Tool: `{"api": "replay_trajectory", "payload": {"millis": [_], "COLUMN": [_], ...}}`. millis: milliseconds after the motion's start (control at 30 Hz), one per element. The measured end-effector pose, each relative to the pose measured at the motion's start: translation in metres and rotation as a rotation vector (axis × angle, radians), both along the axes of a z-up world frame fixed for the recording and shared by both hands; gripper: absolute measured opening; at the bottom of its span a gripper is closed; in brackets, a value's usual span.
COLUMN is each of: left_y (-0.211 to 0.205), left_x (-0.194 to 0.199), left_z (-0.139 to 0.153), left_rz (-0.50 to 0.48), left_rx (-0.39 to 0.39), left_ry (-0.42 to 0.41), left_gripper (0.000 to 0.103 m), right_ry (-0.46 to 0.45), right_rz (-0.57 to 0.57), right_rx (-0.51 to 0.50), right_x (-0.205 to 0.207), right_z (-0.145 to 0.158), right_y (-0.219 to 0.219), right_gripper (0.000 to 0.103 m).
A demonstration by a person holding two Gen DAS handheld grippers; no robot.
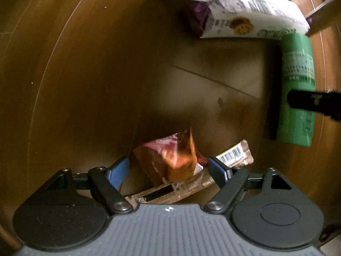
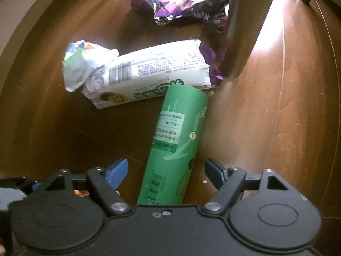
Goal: Collect trash
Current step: 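Grasp orange snack packet with left tool while right tool grasps green can, then lift orange packet in left tool while right tool lifts green can to wastebasket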
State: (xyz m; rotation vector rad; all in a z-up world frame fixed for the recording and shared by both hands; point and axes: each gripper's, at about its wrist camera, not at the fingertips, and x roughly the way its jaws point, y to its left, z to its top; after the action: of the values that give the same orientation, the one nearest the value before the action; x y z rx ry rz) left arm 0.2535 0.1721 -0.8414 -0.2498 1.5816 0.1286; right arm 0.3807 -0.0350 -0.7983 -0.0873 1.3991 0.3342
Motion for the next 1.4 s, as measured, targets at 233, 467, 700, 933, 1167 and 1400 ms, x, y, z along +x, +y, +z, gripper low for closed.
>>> {"api": "replay_trajectory", "payload": {"millis": [233, 467, 700, 933, 1167, 1400], "left_y": [0.002, -0.002, -0.004, -0.027, -0.067, -0.101], "left_x": [0.006, 0.009, 0.010, 0.014, 0.022, 0.032], "left_z": [0.008, 0.014, 0.043, 0.104, 0.210, 0.320], "left_rz": [0.040, 0.079, 0.127, 0.169, 0.143, 0.119], "left_rx": [-0.006, 0.012, 0.031, 0.032, 0.025, -0.013], "left_ry": [-0.018, -0.030, -0.030, -0.045, -0.102, -0.170], "left_gripper": [0.053, 0.040, 0.036, 0.036, 0.036, 0.036], "right_ry": [0.006, -0.010, 0.014, 0.018, -0.057, -0.112], "right_rz": [-0.044, -0.016, -0.106, -0.127, -0.101, -0.080], "right_rx": [-0.006, -0.001, 0.051, 0.064, 0.078, 0.078], "right_x": [0.010, 0.007, -0.018, -0.036, -0.047, -0.058], "right_z": [-0.013, -0.015, 0.023, 0.103, 0.224, 0.349], "right_y": [0.001, 0.002, -0.015, -0.033, -0.049, -0.073], "right_gripper": [0.053, 0.051, 0.051, 0.051, 0.051, 0.051]}}
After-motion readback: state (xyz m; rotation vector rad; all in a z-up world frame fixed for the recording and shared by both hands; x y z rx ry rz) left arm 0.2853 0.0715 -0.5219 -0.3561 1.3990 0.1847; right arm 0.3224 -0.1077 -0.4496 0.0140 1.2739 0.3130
